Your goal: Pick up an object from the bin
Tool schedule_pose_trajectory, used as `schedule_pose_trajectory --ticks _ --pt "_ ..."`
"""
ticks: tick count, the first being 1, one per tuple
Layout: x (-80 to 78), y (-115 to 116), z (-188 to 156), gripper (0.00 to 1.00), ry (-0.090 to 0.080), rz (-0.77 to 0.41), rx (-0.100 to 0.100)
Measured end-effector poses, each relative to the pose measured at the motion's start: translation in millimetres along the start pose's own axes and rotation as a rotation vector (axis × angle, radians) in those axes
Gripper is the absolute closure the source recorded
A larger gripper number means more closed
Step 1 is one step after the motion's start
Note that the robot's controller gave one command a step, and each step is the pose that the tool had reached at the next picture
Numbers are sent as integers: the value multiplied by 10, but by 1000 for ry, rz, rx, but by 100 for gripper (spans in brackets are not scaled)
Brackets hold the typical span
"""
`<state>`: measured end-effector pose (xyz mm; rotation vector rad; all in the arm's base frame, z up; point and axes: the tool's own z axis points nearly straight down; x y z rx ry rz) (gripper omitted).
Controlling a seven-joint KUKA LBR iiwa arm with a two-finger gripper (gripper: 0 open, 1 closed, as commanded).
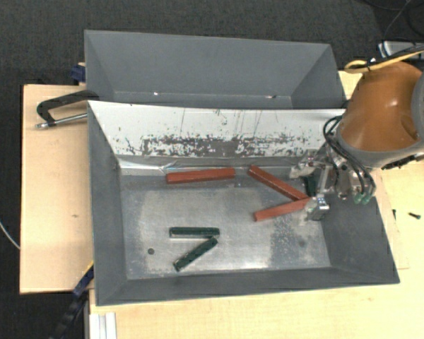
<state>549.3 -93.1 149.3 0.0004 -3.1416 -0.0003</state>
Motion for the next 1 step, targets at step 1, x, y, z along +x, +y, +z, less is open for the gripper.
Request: schedule_pose_trajectory --ticks 1 --pt "210 274 725 100 -3 106 0"
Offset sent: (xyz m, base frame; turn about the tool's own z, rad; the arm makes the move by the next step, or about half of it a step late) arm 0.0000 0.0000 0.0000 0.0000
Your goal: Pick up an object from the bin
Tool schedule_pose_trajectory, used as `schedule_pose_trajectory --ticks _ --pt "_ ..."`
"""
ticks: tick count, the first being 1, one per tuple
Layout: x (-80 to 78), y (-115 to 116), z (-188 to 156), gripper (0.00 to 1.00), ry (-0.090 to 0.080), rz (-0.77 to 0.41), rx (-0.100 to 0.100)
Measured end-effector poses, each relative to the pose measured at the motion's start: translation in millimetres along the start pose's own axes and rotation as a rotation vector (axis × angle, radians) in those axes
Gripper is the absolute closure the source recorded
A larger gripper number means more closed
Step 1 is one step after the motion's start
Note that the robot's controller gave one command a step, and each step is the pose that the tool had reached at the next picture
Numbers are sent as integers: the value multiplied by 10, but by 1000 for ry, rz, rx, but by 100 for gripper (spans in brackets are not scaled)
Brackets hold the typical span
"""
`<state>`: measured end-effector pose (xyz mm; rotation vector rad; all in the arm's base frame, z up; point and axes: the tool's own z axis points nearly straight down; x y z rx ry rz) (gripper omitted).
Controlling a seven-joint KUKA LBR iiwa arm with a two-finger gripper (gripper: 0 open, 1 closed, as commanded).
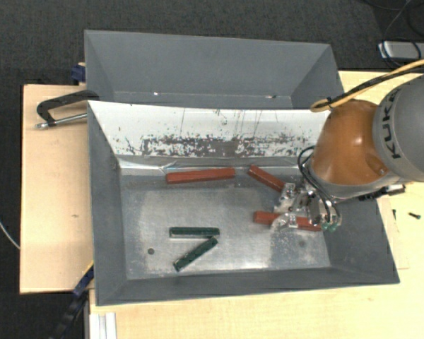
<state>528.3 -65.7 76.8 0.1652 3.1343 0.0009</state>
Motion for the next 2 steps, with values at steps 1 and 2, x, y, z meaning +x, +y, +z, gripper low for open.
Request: schedule_pose_trajectory --ticks 1,2 --pt "0 0 0 100 0 0 0" --pt "-211 133 -1564 100 -5 -43 0"
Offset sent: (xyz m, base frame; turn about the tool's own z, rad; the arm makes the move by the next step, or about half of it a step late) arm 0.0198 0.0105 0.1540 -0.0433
